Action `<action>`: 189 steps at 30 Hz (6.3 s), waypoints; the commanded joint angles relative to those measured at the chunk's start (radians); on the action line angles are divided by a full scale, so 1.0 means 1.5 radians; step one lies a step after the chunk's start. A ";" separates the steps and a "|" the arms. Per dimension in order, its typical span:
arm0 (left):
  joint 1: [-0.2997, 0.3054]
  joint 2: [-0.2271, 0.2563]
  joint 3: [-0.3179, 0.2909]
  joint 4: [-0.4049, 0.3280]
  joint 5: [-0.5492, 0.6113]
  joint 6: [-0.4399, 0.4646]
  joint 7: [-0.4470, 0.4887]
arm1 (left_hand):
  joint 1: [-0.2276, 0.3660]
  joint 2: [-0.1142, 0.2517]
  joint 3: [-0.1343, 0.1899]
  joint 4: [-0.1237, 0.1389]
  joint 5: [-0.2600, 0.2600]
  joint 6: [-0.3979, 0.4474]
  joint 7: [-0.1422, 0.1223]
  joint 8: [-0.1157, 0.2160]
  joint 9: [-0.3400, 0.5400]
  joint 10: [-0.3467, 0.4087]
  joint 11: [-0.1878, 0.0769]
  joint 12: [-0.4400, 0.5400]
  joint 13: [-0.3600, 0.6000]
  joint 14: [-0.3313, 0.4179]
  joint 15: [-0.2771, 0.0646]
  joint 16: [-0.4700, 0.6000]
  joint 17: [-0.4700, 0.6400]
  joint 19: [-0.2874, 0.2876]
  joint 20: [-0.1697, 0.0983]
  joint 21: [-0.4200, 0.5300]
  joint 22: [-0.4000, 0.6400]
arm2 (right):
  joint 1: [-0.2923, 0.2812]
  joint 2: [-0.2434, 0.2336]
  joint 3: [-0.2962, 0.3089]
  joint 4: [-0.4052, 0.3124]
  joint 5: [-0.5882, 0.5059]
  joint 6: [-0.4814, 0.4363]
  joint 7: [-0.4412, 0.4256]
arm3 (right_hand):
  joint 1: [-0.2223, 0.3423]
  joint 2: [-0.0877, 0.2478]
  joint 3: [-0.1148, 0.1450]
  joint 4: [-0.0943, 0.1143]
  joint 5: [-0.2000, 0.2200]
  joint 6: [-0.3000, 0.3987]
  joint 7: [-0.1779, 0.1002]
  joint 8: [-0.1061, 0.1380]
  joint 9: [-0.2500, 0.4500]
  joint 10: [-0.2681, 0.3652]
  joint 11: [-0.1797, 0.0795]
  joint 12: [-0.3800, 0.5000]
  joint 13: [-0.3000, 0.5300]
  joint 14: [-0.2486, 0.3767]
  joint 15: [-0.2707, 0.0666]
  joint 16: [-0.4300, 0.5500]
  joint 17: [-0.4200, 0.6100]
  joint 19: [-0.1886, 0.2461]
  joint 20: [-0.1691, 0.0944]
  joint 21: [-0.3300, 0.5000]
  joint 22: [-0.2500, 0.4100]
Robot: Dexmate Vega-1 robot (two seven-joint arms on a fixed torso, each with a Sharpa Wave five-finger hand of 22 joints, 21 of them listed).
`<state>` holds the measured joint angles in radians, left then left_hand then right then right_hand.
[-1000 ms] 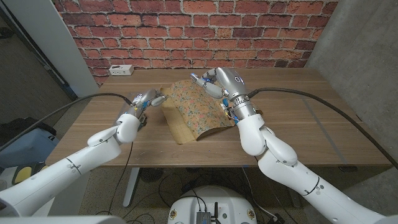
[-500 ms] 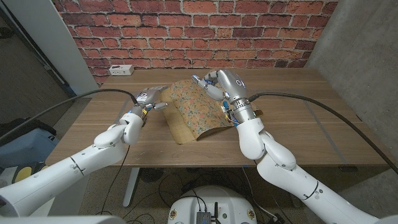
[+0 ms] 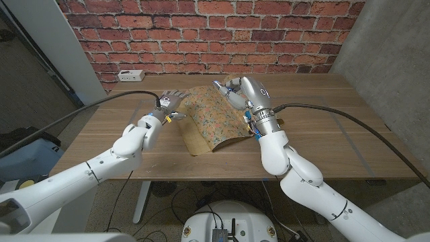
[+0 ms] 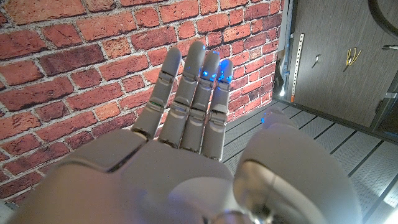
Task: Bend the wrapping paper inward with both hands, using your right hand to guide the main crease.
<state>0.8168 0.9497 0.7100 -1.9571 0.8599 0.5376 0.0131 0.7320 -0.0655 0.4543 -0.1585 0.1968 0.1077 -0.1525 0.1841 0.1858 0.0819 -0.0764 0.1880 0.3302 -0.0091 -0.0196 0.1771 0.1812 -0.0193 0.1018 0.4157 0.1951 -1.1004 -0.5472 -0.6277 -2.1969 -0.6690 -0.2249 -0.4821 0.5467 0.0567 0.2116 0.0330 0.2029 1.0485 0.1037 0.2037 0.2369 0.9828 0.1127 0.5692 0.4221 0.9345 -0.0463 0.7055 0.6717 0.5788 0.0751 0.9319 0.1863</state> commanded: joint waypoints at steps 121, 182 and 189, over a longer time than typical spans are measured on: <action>-0.035 -0.103 0.100 0.159 0.410 0.046 0.035 | 0.170 0.170 0.044 0.064 -0.011 0.462 0.059 0.192 0.058 0.131 -0.016 0.061 -0.089 0.145 -0.068 0.017 -0.004 0.127 -0.027 0.018 0.005 | -0.016 -0.003 0.034 0.016 0.049 0.014 -0.022 | -0.023 0.033 0.051 -0.033 -0.013 -0.013 0.001 -0.008 -0.003 -0.004 0.007 -0.007 -0.002 0.002 0.010 -0.017 0.008 0.006 0.000 -0.012 0.000; -0.148 -0.056 -0.119 0.206 -0.422 -0.385 -0.337 | 0.021 -0.009 -0.157 0.028 0.021 0.110 0.039 -0.001 0.006 0.038 0.021 0.013 -0.085 0.062 0.031 0.012 -0.001 0.049 0.033 -0.039 -0.003 | 0.033 0.028 0.036 0.078 0.174 -0.006 -0.055 | -0.083 0.026 0.055 -0.043 -0.013 -0.155 -0.015 -0.005 -0.015 -0.137 0.014 -0.099 -0.043 -0.054 0.033 -0.071 -0.030 -0.007 0.014 -0.028 -0.001; -0.127 -0.057 -0.141 0.252 -0.529 -0.472 -0.271 | 0.010 -0.010 -0.168 0.035 0.030 0.153 0.022 0.015 0.006 0.064 0.017 0.026 -0.083 0.079 0.023 0.017 0.001 0.046 0.038 -0.044 -0.001 | 0.034 0.029 0.038 0.083 0.184 0.011 -0.064 | -0.085 0.026 0.057 -0.044 -0.012 -0.149 -0.009 -0.002 -0.015 -0.129 0.013 -0.097 -0.042 -0.046 0.031 -0.068 -0.030 -0.001 0.014 -0.027 0.000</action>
<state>0.5758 0.8426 0.5900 -1.6677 0.4060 0.0249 -0.5489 0.7557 -0.0786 0.2087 -0.1060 0.2299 0.3166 -0.1163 0.1998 0.1952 0.1651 -0.0515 0.2188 0.2028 0.0957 0.0173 0.1937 0.1795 0.0497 0.1488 0.3511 0.1889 -1.0550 -0.5095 -0.5766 -2.0894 -0.4291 -0.2489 -0.5572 0.4251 0.0937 0.2971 -0.0277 0.1849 0.8162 0.0860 0.1928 0.2137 0.7756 0.1304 0.4247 0.3572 0.8562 0.0032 0.5970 0.6252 0.5649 0.0966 0.8904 0.1865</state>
